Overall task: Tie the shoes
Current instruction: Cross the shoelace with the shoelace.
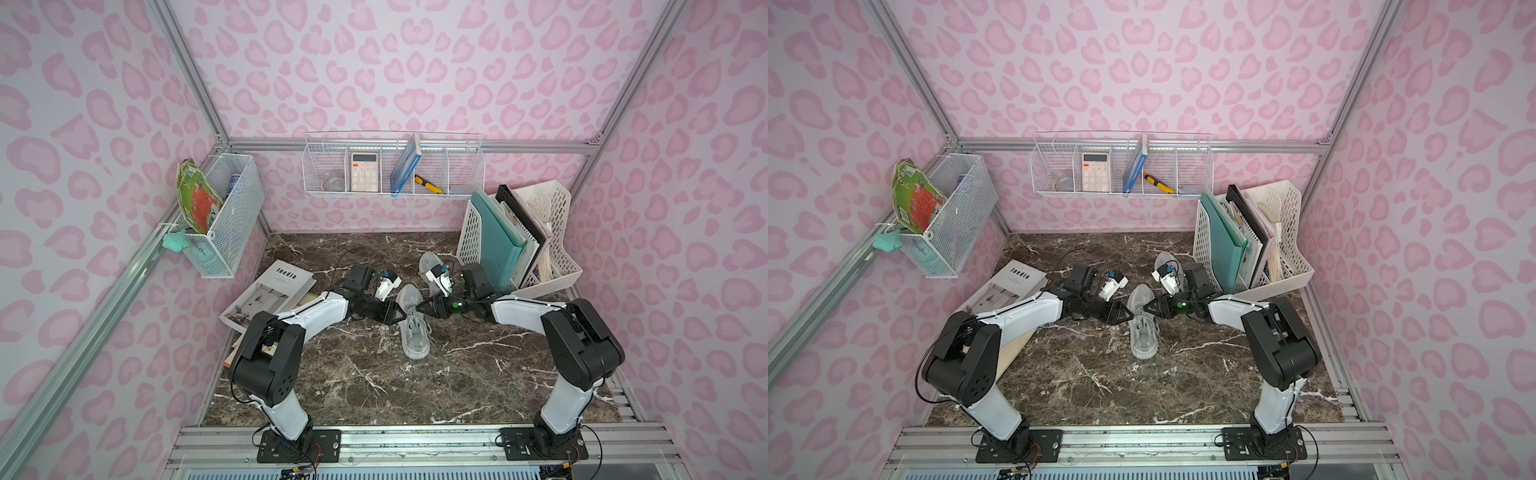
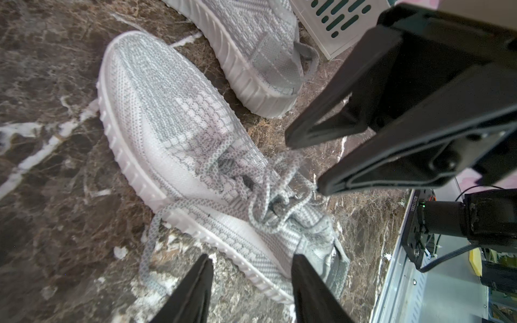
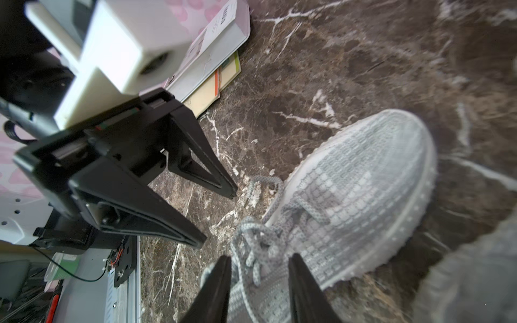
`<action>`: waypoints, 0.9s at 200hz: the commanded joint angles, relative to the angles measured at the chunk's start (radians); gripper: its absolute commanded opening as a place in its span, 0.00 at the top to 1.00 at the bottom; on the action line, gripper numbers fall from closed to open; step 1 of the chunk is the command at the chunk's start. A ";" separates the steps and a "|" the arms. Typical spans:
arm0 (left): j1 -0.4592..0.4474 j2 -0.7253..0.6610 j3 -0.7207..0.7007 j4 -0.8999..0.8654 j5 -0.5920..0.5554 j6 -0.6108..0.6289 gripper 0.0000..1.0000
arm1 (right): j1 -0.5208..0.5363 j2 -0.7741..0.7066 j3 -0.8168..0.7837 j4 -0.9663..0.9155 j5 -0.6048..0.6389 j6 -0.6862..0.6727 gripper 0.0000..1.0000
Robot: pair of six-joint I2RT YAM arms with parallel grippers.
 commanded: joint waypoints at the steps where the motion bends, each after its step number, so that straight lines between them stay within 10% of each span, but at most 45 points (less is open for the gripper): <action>1: 0.000 0.017 0.019 0.008 0.036 0.022 0.49 | -0.007 -0.028 -0.013 0.029 0.046 0.011 0.55; 180: -0.001 0.173 0.169 -0.113 0.178 0.165 0.47 | 0.013 -0.013 -0.035 0.007 0.014 -0.010 0.64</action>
